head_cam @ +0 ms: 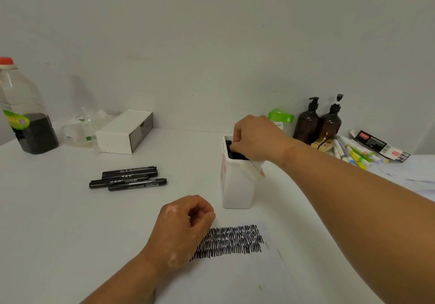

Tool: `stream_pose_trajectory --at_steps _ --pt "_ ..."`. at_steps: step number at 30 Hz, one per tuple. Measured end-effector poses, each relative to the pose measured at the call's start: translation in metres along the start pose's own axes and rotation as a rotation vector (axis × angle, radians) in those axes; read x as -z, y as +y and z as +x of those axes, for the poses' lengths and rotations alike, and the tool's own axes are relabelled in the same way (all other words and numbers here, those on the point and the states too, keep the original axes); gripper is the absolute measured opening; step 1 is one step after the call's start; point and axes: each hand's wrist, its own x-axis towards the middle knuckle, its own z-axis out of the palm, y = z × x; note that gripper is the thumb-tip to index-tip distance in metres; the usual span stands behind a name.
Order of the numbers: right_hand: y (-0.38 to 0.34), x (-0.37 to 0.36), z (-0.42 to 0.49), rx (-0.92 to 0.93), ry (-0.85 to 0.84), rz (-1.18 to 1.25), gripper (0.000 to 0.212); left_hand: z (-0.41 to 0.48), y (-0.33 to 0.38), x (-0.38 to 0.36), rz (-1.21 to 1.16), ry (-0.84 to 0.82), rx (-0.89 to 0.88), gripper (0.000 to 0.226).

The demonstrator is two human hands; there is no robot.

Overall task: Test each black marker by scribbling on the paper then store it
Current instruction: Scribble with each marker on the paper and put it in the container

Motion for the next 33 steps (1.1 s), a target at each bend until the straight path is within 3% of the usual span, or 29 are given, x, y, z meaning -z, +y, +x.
stream_pose_trajectory --at_steps 7,15,22,28,33 --pt "0.0 0.007 -0.006 -0.022 0.055 0.097 0.017 0.0 -0.002 0.001 0.002 -0.008 0.014 0.019" --pt "0.026 0.009 -0.079 -0.05 0.394 0.362 0.02 0.001 -0.004 0.001 0.007 -0.002 0.019 0.018" --pt "0.043 -0.08 -0.145 -0.157 0.176 0.473 0.021 0.001 -0.005 0.002 0.065 0.008 0.001 0.019" --pt "0.046 -0.11 -0.161 -0.147 0.183 0.541 0.021 0.005 -0.007 0.011 0.156 0.02 -0.019 0.013" --pt "0.041 -0.116 -0.161 -0.098 0.196 0.552 0.021 0.03 -0.031 0.04 0.481 0.078 -0.026 0.011"
